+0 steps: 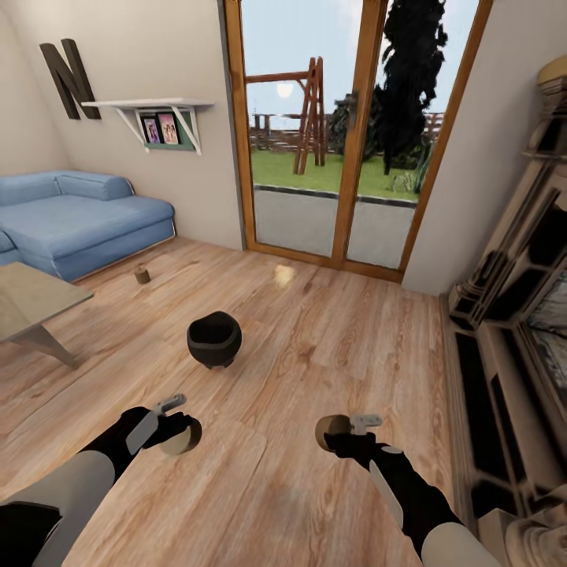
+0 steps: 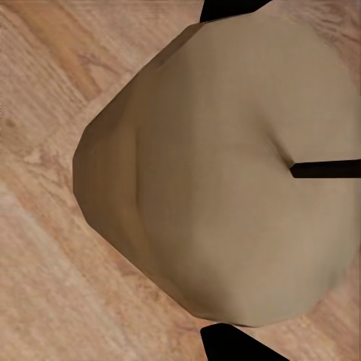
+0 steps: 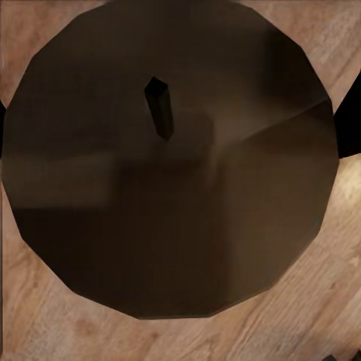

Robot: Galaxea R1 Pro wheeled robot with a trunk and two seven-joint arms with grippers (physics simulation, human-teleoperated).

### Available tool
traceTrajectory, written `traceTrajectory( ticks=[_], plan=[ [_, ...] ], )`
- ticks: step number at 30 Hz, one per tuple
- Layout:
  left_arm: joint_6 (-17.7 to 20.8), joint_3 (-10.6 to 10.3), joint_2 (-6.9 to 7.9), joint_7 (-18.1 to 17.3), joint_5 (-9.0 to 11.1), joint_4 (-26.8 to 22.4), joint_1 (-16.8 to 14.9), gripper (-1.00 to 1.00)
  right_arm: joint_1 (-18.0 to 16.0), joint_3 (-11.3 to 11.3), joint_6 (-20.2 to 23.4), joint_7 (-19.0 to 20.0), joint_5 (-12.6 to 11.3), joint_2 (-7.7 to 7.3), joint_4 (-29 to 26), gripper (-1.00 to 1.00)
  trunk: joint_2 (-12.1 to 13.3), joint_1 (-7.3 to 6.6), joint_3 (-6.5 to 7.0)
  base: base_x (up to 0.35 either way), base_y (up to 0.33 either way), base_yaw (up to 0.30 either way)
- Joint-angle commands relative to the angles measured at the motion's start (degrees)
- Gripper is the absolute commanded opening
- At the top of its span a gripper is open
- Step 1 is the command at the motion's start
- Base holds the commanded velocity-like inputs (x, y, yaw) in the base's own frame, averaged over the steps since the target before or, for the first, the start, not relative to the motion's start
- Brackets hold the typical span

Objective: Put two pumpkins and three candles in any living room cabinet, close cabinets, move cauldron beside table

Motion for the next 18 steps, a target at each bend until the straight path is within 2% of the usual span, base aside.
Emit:
traceTrajectory(
  ticks=[1,5,8,11,13,18],
  plan=[
    [-0.02,-0.02,-0.05,0.03,-0.03,0.07,0.01,-1.0,0.0,0.01,-0.48,-0.05,-0.03,0.01,0.27,-1.0,0.42,-0.22,0.18,0.0,0.0,0.0],
    [-0.29,-0.02,-0.25,0.05,-0.1,0.24,0.01,-1.0,0.0,-0.03,-2.92,-0.14,0.0,0.02,1.51,-1.0,2.02,-1.1,0.9,0.0,0.0,0.0],
    [-0.47,-0.07,-0.49,-0.06,-0.13,0.93,0.06,-1.0,0.0,-0.05,-6.35,-2.21,0.56,-0.04,4.08,-1.0,3.22,-1.76,1.44,0.0,0.0,0.0],
    [-0.71,-0.09,-2.5,-0.15,-0.24,3.75,0.08,-1.0,0.0,0.02,-10.38,-5.95,0.81,-0.31,6.7,-1.0,4.43,-2.42,1.98,0.0,0.0,0.0],
    [-2.24,-0.1,-3.74,-0.17,-0.28,5.88,0.12,-1.0,0.0,0.06,-13.3,-7.57,1.36,-0.43,9.75,-1.0,5.23,-2.86,2.34,0.0,0.0,0.0],
    [-8.86,-0.3,-4.76,-0.17,-0.31,11.4,0.27,-1.0,0.0,0.0,-16.11,-8.47,6.04,-0.52,14.88,-1.0,7.24,-3.96,3.23,0.0,0.0,0.0]
  ],
)
